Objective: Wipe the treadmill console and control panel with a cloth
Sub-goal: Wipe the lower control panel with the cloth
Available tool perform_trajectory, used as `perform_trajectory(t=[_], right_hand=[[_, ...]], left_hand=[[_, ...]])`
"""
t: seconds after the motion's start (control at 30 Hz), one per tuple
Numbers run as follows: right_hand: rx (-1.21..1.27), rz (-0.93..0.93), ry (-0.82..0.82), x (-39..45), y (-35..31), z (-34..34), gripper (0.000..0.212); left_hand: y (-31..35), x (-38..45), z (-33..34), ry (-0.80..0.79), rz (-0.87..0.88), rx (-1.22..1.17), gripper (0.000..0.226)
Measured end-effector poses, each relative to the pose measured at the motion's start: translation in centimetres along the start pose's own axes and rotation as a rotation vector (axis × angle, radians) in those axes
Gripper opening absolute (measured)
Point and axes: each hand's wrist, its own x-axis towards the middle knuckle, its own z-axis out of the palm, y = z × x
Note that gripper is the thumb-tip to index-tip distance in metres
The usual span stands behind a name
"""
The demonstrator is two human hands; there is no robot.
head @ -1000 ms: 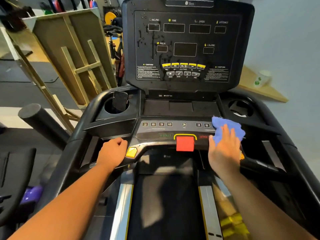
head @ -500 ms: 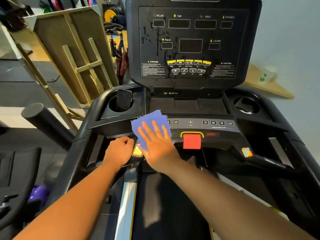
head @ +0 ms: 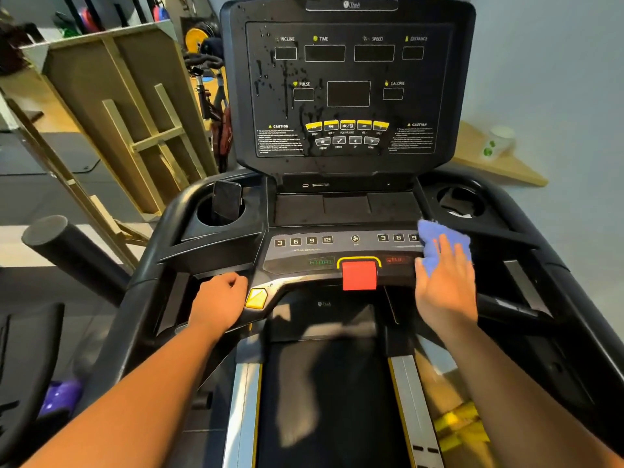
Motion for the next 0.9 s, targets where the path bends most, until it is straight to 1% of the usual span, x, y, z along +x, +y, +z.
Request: perform_trajectory(t=[0.07, 0.13, 0.2, 0.23, 0.3, 0.33, 0.4, 0.47, 0.5, 0.53, 0.6, 0.67, 0.73, 0.77, 0.83, 0.87, 0.9], right_hand=[[-0.022, 0.083, 0.032, -0.3, -1.7, 0.8, 0.061], [-0.056, 0.059, 0.021, -0.9, -5.0, 2.6, 0.062], [-0.047, -0.046, 0.026, -1.7, -9.1, 3.9, 0.065], [-0.055, -0.101, -0.004, -2.1, -11.1, 4.5, 0.067], [-0.120, -0.215, -0.131, -3.0, -15.0, 5.7, 0.068], [-0.141, -0.299, -0.178, -3.7, -16.7, 6.2, 0.068], [-0.181, -0.537, -0.249, -5.0, -18.7, 6.8, 0.067], [-0.191, -0.764, -0.288, -5.5, -18.1, 7.2, 0.065], [-0.170, -0.844, -0.295, -5.3, -16.9, 7.3, 0.063], [-0.156, -0.907, -0.283, -4.9, -15.4, 7.2, 0.061], [-0.171, -0.973, -0.227, -3.9, -12.3, 6.8, 0.058], [-0.196, -0.928, -0.208, -3.1, -9.7, 6.1, 0.057], [-0.214, -0.800, -0.176, -2.6, -7.9, 5.1, 0.060], [-0.197, -0.706, -0.158, -2.3, -7.6, 4.8, 0.062], [-0.148, -0.509, -0.155, -1.8, -8.9, 4.5, 0.061], [-0.151, -0.456, -0.162, -1.8, -10.3, 4.8, 0.062], [-0.164, -0.457, -0.178, -2.2, -12.0, 5.2, 0.062]], left_hand=[[-0.1, 0.1, 0.1, 0.004, 0.004, -0.012, 0.038], [-0.2, 0.2, 0.2, 0.013, 0.009, -0.012, 0.038], [0.0, 0.1, 0.4, 0.025, 0.010, -0.001, 0.037], [0.1, 0.1, 0.4, 0.031, 0.011, 0.000, 0.037], [0.0, 0.1, 0.3, 0.030, 0.006, -0.006, 0.036], [0.0, 0.1, 0.3, 0.028, 0.000, -0.008, 0.035], [-0.1, 0.2, 0.3, 0.031, -0.002, -0.009, 0.036], [-0.1, 0.2, 0.4, 0.040, -0.006, -0.008, 0.037], [0.0, 0.2, 0.4, 0.042, -0.011, -0.005, 0.037], [0.0, 0.2, 0.4, 0.038, -0.017, -0.001, 0.037], [0.1, 0.2, 0.3, 0.029, -0.019, 0.011, 0.036], [0.2, 0.1, 0.2, 0.020, -0.014, 0.011, 0.034], [0.1, 0.1, 0.3, 0.021, -0.007, 0.003, 0.034], [0.0, 0.1, 0.3, 0.020, -0.004, -0.001, 0.035], [0.1, 0.0, 0.2, 0.018, -0.002, -0.003, 0.035], [0.3, 0.0, 0.2, 0.016, -0.003, 0.000, 0.035], [0.3, 0.0, 0.2, 0.014, -0.005, 0.002, 0.035]])
